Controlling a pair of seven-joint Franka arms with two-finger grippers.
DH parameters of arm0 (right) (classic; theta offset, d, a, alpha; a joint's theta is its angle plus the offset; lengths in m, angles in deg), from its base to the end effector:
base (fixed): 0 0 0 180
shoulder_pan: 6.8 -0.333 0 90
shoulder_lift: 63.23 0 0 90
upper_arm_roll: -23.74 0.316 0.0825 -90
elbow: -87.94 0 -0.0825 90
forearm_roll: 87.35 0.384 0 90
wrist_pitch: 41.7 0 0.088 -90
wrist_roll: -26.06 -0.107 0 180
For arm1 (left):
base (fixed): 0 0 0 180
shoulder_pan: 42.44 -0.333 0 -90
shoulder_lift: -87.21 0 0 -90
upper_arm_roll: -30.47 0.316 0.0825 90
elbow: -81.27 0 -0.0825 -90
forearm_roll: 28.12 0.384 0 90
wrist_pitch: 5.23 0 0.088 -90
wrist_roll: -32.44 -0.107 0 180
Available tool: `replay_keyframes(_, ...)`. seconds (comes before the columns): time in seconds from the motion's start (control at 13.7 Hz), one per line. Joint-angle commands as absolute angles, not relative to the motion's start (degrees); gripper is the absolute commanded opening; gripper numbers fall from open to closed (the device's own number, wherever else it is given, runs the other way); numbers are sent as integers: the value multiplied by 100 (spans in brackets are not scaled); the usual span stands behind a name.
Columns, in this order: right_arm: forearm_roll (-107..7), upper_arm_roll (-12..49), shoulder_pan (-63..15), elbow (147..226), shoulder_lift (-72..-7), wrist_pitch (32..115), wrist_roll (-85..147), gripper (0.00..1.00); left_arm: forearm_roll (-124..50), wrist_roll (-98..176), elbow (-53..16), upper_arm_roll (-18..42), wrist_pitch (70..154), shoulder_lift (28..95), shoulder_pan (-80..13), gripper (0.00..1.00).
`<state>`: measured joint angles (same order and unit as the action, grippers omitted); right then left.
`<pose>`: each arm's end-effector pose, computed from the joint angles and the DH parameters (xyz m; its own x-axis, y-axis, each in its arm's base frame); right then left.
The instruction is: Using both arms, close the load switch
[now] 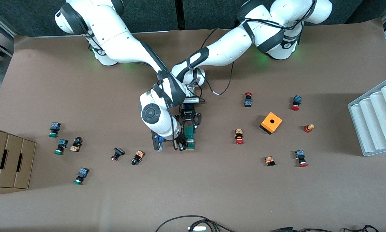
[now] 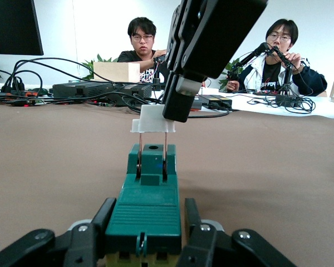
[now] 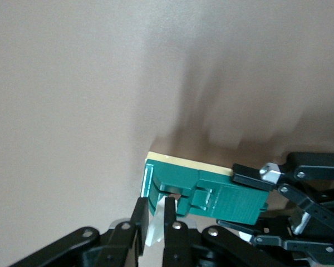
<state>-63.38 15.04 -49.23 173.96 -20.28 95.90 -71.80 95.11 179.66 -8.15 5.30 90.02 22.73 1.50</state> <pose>0.5941 0.4244 0.2430 0.2176 -0.9466 -0.2380 -0.9746 -0.1977 -0.1048 0.3517 -0.5676 0.0390 0.1517 0.0592 0.9867 0.0536 -0.9972 0.0516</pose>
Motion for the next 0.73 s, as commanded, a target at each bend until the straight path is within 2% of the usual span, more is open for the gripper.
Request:
replay_keyframes(0.0,-6406,1548,-4908,17056,-1726,9682,-7308,18,9546,17948,-654,560,9066,2130,291,55)
replay_keyframes(0.66,-6406,1548,-4908,16775,-1463,9691,-7308,18,9554,17948,-662,569,9066,2121,291,55)
